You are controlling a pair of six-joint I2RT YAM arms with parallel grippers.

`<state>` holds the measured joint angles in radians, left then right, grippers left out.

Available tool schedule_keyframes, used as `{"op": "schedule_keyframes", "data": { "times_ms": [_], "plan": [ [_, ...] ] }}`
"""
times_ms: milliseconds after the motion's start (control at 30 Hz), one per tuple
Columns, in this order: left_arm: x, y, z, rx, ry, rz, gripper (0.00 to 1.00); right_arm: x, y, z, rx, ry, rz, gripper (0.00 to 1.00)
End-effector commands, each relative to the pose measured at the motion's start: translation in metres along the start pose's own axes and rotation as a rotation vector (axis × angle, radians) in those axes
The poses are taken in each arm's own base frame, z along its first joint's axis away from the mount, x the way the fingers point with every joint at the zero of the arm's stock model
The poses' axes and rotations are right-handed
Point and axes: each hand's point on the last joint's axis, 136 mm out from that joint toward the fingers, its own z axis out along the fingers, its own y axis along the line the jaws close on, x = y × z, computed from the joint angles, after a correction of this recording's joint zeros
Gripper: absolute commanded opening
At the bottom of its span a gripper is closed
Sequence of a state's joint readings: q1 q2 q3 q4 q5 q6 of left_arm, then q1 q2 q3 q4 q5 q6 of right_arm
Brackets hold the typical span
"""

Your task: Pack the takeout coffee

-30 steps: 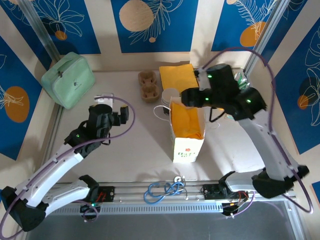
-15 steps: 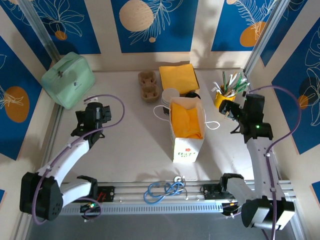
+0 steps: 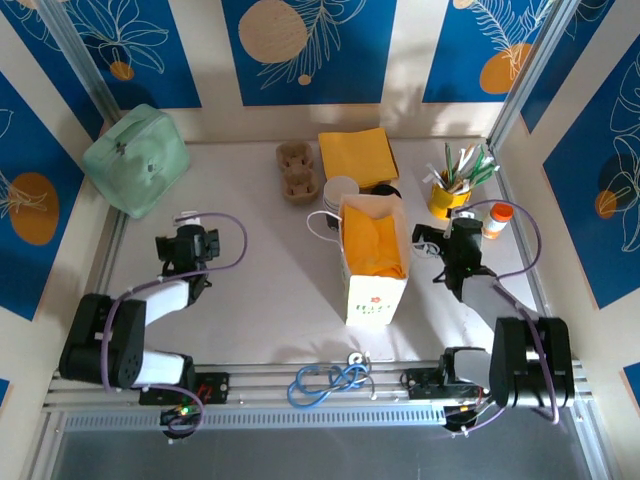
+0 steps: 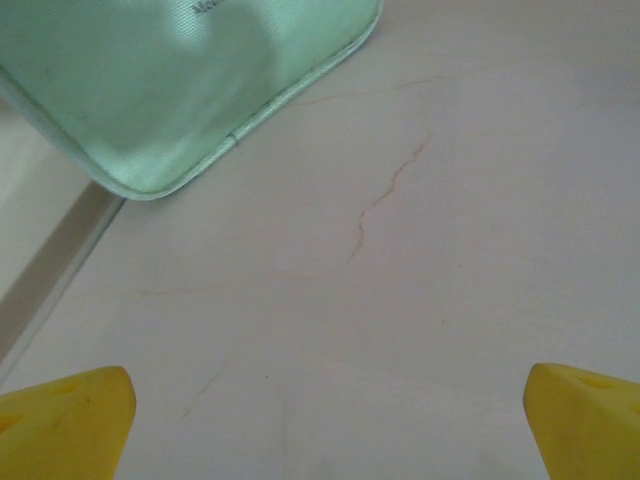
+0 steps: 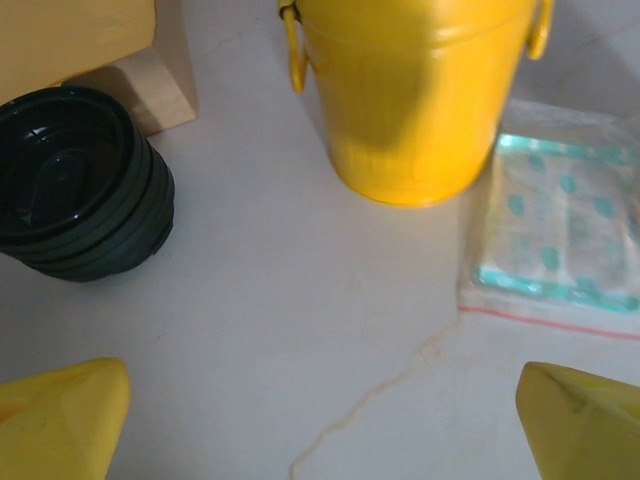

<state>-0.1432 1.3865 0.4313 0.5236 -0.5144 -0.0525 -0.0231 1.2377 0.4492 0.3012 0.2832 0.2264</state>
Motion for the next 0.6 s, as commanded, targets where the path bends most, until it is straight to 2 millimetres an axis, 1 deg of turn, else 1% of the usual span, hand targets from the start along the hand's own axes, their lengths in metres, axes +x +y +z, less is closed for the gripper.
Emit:
{"op": "schedule_keyframes", "data": {
  "times_ms": [0,33,100,133,167,233,267,300,333,367,400,467,533,567],
  "plan": [
    [-0.031,-0.013,0.003,0.092,-0.145,-0.039,0.99,-0.031,0.015,0.005,-0.073,-0.194,-0.056,0.99],
    [-0.031,-0.014,0.004,0.102,-0.165,-0.038,0.99,-0.029,0.017,0.009,-0.086,-0.203,-0.064,0.99],
    [-0.024,-0.017,0.01,0.131,-0.156,-0.056,0.99,-0.027,0.021,0.016,-0.117,-0.192,-0.059,0.99],
    [-0.024,-0.018,0.012,0.142,-0.172,-0.051,0.99,-0.026,0.024,0.019,-0.134,-0.201,-0.065,0.99],
    [-0.02,-0.024,0.011,0.178,-0.145,-0.041,0.99,-0.021,0.028,0.023,-0.152,-0.196,-0.08,0.99],
    [-0.022,-0.028,0.011,0.2,-0.167,-0.032,0.99,-0.011,0.034,0.031,-0.164,-0.206,-0.118,0.99],
    [-0.02,-0.033,0.01,0.227,-0.162,-0.025,0.99,-0.013,0.037,0.032,-0.159,-0.236,-0.134,0.99],
    [-0.018,-0.036,0.01,0.242,-0.17,-0.019,0.99,-0.011,0.042,0.032,-0.157,-0.213,-0.159,0.99],
    [-0.015,-0.038,0.012,0.247,-0.193,-0.018,0.99,-0.009,0.043,0.034,-0.163,-0.177,-0.163,0.99],
    [-0.015,-0.037,0.011,0.243,-0.216,-0.017,0.99,-0.011,0.042,0.035,-0.171,-0.191,-0.15,0.99],
    [-0.011,-0.037,0.009,0.249,-0.185,-0.02,0.99,-0.011,0.037,0.036,-0.158,-0.18,-0.132,0.99],
    [-0.014,-0.036,0.01,0.241,-0.207,-0.02,0.99,-0.012,0.037,0.035,-0.157,-0.186,-0.132,0.99],
    [-0.012,-0.035,0.013,0.228,-0.177,-0.022,0.99,-0.011,0.038,0.036,-0.165,-0.178,-0.133,0.99],
    [-0.013,-0.035,0.013,0.228,-0.191,-0.021,0.99,-0.011,0.037,0.036,-0.166,-0.177,-0.131,0.99]
  ]
}}
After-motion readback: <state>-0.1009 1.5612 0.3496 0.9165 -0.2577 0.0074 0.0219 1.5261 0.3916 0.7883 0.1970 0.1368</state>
